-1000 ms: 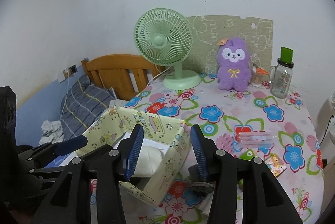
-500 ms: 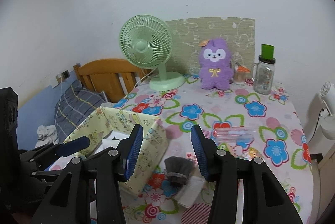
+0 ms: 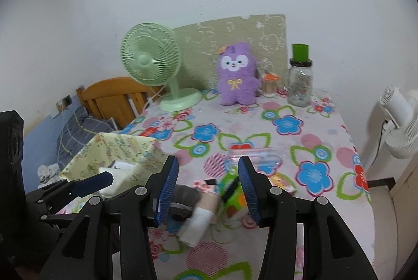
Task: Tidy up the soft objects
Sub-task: 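Withdraw both tools from the box and move them back toward the table items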
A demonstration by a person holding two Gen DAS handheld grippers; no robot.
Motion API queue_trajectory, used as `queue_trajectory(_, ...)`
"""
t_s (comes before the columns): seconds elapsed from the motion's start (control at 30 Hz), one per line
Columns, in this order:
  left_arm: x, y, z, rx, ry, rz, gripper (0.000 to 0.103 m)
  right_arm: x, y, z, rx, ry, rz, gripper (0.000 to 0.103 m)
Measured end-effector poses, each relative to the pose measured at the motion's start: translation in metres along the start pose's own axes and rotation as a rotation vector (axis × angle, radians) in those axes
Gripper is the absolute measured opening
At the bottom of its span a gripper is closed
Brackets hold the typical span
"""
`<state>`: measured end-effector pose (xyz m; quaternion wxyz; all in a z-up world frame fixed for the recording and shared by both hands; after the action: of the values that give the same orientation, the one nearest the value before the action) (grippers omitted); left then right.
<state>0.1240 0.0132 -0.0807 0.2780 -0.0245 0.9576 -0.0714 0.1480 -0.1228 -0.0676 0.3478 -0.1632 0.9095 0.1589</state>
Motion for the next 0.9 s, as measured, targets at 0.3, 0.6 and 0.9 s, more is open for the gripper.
queue_trajectory(0.3, 0.004, -0.023, 0.017, 0.006, 0.034, 0.025, 0.069, 0.008, -0.033, -0.001, 0.013, 0.008, 0.050, 0.051)
queue_trajectory(0.6, 0.009, -0.037, 0.035, 0.010, 0.072, 0.044, 0.069, 0.015, -0.053, 0.000, 0.027, 0.018, 0.076, 0.051)
queue_trajectory(0.9, 0.015, -0.042, 0.062, 0.009, 0.130, 0.045, 0.069, 0.023, -0.071, 0.020, 0.027, 0.060, 0.099, 0.051)
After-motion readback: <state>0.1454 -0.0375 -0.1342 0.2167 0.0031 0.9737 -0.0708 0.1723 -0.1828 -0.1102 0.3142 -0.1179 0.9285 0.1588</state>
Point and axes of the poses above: each gripper's, at about its wrist camera, not at the fingertips, and z roughly the way its jaws point, y to its left, x to its underside, the point moved 7 cm from there along z, roughly the way its jaws point, and after that the axes turned 15 degrees about y, right-handed, at the moved point
